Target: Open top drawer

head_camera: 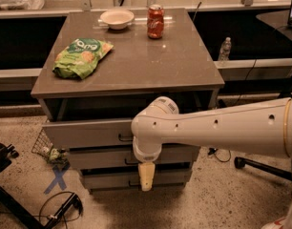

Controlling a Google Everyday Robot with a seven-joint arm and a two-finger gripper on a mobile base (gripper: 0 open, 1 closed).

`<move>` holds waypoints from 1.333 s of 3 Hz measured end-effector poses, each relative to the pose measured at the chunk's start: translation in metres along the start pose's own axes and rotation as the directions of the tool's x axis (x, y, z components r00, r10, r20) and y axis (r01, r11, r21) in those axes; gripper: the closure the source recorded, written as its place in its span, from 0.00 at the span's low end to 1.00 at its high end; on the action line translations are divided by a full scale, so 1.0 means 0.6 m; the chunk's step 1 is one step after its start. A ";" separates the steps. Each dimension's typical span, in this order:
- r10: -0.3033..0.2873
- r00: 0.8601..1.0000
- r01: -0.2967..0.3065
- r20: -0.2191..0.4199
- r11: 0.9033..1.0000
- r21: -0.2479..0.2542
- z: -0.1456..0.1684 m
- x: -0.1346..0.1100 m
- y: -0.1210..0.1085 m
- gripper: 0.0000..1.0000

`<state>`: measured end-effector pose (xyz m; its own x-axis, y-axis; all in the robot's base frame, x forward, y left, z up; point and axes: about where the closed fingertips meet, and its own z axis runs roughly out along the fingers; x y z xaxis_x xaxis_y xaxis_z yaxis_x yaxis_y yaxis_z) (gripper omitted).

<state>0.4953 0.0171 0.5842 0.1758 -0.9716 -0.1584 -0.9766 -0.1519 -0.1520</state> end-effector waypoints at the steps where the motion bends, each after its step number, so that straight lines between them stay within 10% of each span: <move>1: -0.009 1.000 0.009 -0.008 1.000 0.006 -0.010 0.001 -0.003 0.00; 4: 0.014 0.973 0.013 -0.230 0.993 0.116 -0.195 0.059 -0.052 0.00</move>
Offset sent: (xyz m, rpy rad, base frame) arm 0.0149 -0.0105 0.0657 -0.1127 -0.0953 0.0240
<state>0.5176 -0.0340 0.6972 0.1287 -0.9894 0.0678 -0.9532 -0.1423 -0.2666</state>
